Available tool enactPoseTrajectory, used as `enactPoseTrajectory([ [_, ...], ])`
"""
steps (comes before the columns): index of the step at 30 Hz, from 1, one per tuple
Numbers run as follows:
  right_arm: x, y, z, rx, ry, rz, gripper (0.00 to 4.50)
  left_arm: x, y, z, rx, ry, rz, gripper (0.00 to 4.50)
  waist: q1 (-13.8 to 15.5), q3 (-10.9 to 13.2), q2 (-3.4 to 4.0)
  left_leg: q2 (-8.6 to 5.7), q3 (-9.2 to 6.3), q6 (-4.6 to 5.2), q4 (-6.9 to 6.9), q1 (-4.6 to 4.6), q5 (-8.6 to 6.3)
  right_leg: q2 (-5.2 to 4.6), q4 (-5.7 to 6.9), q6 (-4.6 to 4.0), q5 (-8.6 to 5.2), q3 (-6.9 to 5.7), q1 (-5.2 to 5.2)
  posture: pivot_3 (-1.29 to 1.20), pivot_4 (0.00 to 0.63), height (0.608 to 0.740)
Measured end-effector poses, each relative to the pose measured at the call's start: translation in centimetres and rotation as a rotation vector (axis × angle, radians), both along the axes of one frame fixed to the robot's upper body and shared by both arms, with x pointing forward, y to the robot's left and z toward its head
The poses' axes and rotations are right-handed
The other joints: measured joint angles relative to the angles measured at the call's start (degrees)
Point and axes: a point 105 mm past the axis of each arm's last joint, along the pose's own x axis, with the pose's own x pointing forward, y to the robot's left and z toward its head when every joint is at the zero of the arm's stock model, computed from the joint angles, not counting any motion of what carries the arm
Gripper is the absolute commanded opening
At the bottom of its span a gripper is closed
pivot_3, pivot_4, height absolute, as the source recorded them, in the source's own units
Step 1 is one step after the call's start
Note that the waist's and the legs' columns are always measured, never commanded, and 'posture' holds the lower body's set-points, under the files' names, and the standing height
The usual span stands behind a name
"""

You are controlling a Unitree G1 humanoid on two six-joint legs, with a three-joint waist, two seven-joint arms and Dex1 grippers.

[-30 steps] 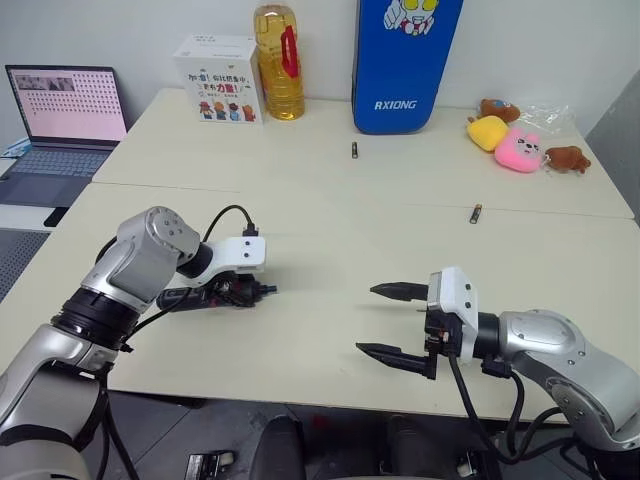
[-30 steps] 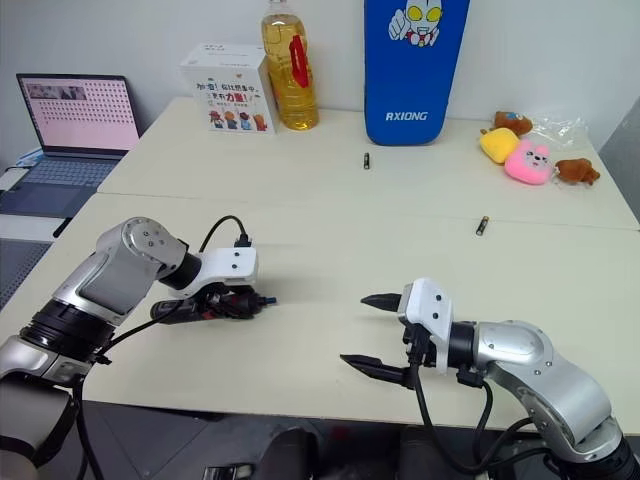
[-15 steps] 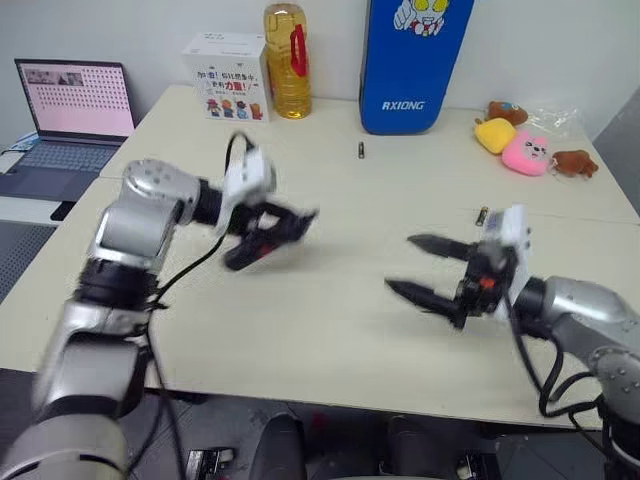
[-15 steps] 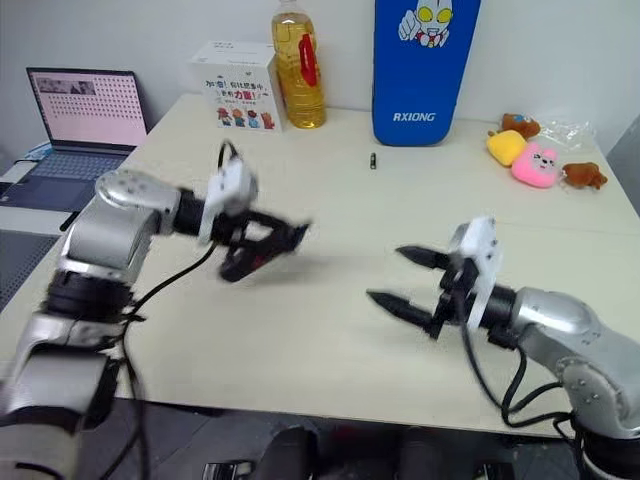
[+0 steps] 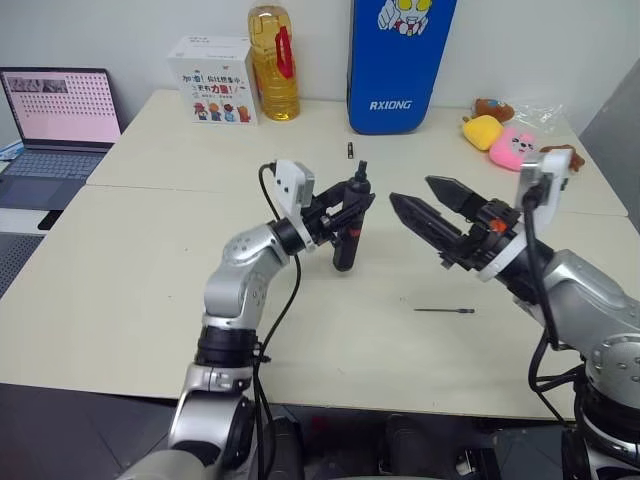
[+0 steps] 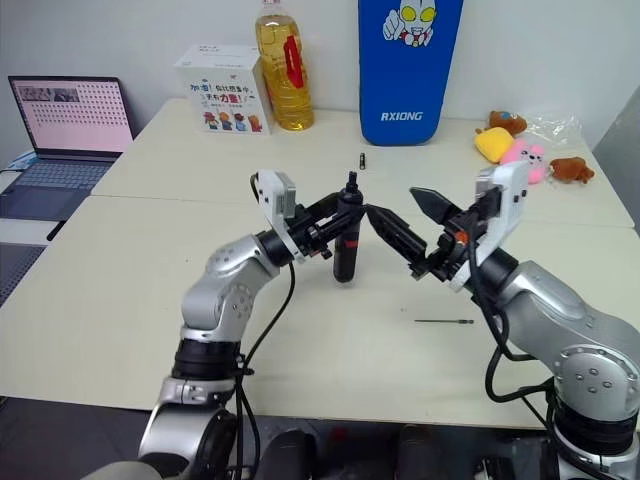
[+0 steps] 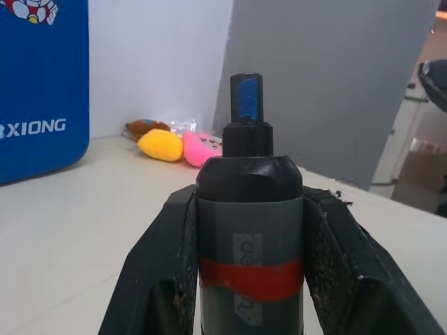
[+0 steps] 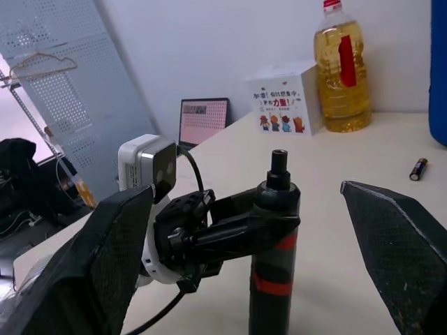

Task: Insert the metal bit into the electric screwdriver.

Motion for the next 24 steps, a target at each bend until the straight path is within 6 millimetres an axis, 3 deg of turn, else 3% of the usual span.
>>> enactPoseTrajectory([
  [1,0.2,-0.3,-0.1,-0.016,0.004,-0.008,4.50,-0.1,0.3,-1.0,0.017,0.020,0.014,1.67,0.0,0.0,0.00,0.00,0.00,0.00,0.00,0.00,0.00,0.00,0.00,0.00,0.00,-0.01,0.00,0.00,0.150,0.740],
  [6,0.5,-0.7,-0.4,-0.048,0.007,-0.005,4.50,-0.6,1.7,-1.8,0.077,0.011,0.038,1.67,-0.1,0.0,0.01,0.00,0.01,0.01,-0.03,0.01,-0.01,0.00,-0.04,0.00,0.00,0.01,0.00,0.00,0.150,0.740],
  [19,1.6,-1.5,-1.4,-0.124,0.031,0.034,4.50,-3.0,4.1,-1.7,0.152,-0.037,0.015,1.67,-0.1,-0.1,0.04,0.00,0.00,0.01,-0.06,0.06,-0.01,0.00,-0.03,0.00,0.00,0.00,0.02,0.00,0.150,0.740],
  [22,1.9,-1.9,-1.9,-0.181,0.029,0.032,4.50,-2.9,4.1,-1.7,0.149,-0.035,0.019,1.67,-0.1,-0.1,0.03,0.00,0.00,0.01,-0.05,0.06,-0.01,0.00,-0.03,0.00,0.00,0.00,0.03,0.00,0.150,0.740],
  [24,1.9,-2.9,-3.4,-0.379,0.035,0.035,4.50,-2.9,4.0,-1.6,0.154,-0.032,0.012,1.67,-0.1,-0.1,0.12,-0.03,0.02,0.02,-0.06,0.05,-0.01,-0.01,-0.08,0.00,0.00,0.02,0.02,0.00,0.150,0.740],
])
